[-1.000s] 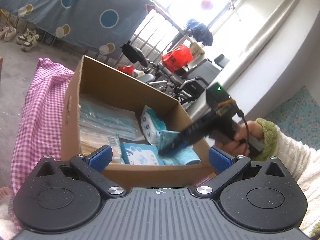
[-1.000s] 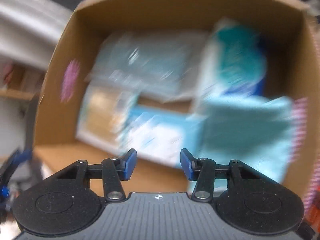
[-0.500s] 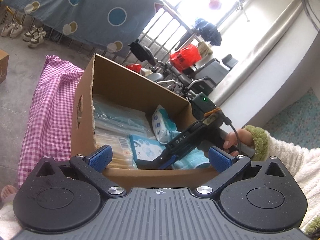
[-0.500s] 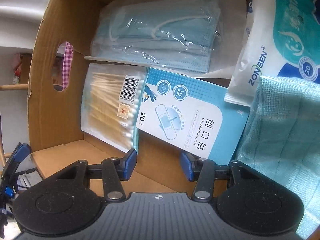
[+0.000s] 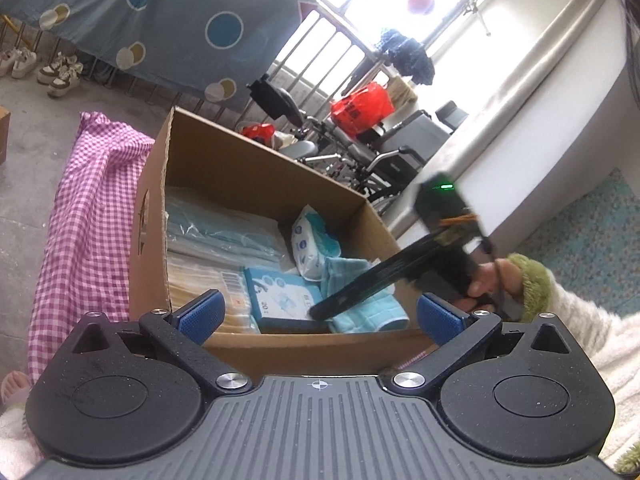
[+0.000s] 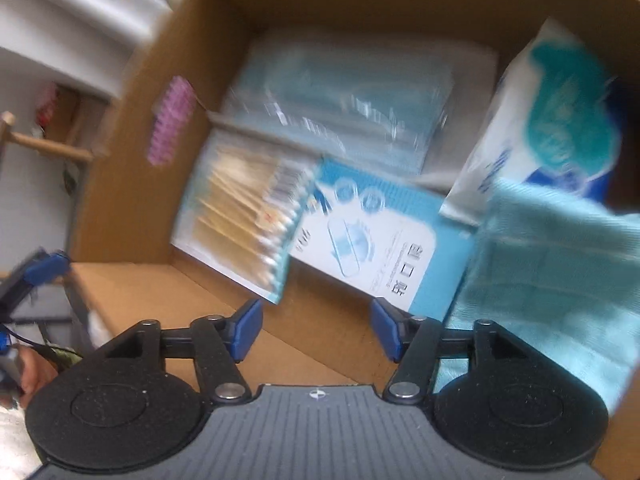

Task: Organize soft objects
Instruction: 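Move the right tool to the white tape roll and close on it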

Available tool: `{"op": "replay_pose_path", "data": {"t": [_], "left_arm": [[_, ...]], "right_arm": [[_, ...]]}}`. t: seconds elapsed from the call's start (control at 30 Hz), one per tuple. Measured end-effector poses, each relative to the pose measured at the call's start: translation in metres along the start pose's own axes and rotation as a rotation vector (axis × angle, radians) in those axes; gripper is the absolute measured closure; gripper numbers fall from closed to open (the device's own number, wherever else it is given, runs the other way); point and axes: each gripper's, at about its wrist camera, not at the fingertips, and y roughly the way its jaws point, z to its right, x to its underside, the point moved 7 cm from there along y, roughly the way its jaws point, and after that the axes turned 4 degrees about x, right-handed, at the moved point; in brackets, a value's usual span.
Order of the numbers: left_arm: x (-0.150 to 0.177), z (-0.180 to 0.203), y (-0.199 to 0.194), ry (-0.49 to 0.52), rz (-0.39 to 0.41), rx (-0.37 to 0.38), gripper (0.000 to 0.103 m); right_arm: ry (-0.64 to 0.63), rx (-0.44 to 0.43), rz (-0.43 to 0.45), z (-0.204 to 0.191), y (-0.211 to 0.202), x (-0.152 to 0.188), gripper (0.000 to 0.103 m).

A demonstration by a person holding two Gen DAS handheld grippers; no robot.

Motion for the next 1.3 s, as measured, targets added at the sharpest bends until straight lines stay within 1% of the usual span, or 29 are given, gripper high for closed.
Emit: {"op": "replay_pose_path", "data": {"t": [0.1,0.17,0.27,0.33,0.43,0.5,0.57,0.63,0.7,0.77,0.87,0.93,0.97,1.03,1.07,1.1,1.17,1.2,1.23,1.3], "left_arm": [[0.001,0.009,-0.009,0.009,0.016,0.000,0.000],[0.001,0.017,-0.016,0.020,0.031,0.002,0.000],[0.005,0.030,-0.023,0.039,0.046,0.007,0.000],[0.008,0.042,-0.023,0.054,0.045,0.015,0.000],[0.014,0.061,-0.015,0.079,0.021,0.043,0.000],[0.019,0.075,-0.004,0.100,-0.016,0.069,0.000],[0.027,0.091,0.012,0.134,-0.058,0.084,0.000],[0.038,0.105,0.032,0.175,-0.112,0.085,0.000],[0.051,0.122,0.054,0.219,-0.169,0.093,0.000],[0.070,0.137,0.076,0.267,-0.229,0.106,0.000],[0.101,0.160,0.108,0.375,-0.321,0.117,0.002],[0.126,0.173,0.126,0.461,-0.390,0.115,0.003],[0.138,0.180,0.135,0.514,-0.417,0.120,0.006],[0.158,0.190,0.151,0.614,-0.457,0.100,0.009],[0.166,0.194,0.158,0.661,-0.476,0.094,0.011],[0.174,0.198,0.165,0.699,-0.490,0.087,0.019],[0.183,0.202,0.178,0.742,-0.515,0.067,0.026],[0.187,0.202,0.183,0.753,-0.527,0.061,0.027],[0.190,0.202,0.187,0.756,-0.536,0.058,0.027],[0.190,0.203,0.193,0.747,-0.555,0.053,0.032]], "right_arm": [[0.023,-0.049,0.146,-0.003,-0.045,0.014,0.036],[0.045,-0.086,0.253,-0.001,-0.079,0.032,0.036],[0.075,-0.152,0.409,-0.002,-0.120,0.070,0.035],[0.105,-0.185,0.506,0.004,-0.142,0.104,0.035],[0.171,-0.208,0.639,0.019,-0.159,0.156,0.035],[0.246,-0.216,0.711,0.035,-0.164,0.191,0.035],[0.345,-0.213,0.766,0.055,-0.160,0.226,0.035],[0.436,-0.185,0.808,0.075,-0.149,0.257,0.035],[0.519,-0.134,0.825,0.093,-0.135,0.283,0.036],[0.588,-0.109,0.812,0.108,-0.118,0.300,0.040],[0.636,-0.082,0.787,0.121,-0.096,0.311,0.048],[0.621,-0.058,0.774,0.123,-0.084,0.312,0.052],[0.605,-0.039,0.772,0.123,-0.081,0.309,0.055],[0.564,0.005,0.766,0.121,-0.077,0.302,0.061],[0.547,0.022,0.765,0.121,-0.075,0.299,0.062],[0.531,0.032,0.762,0.120,-0.072,0.300,0.067],[0.508,0.038,0.756,0.122,-0.068,0.303,0.069],[0.500,0.037,0.755,0.123,-0.066,0.302,0.070],[0.493,0.033,0.754,0.124,-0.065,0.302,0.071],[0.490,0.021,0.749,0.127,-0.062,0.299,0.073]]}}
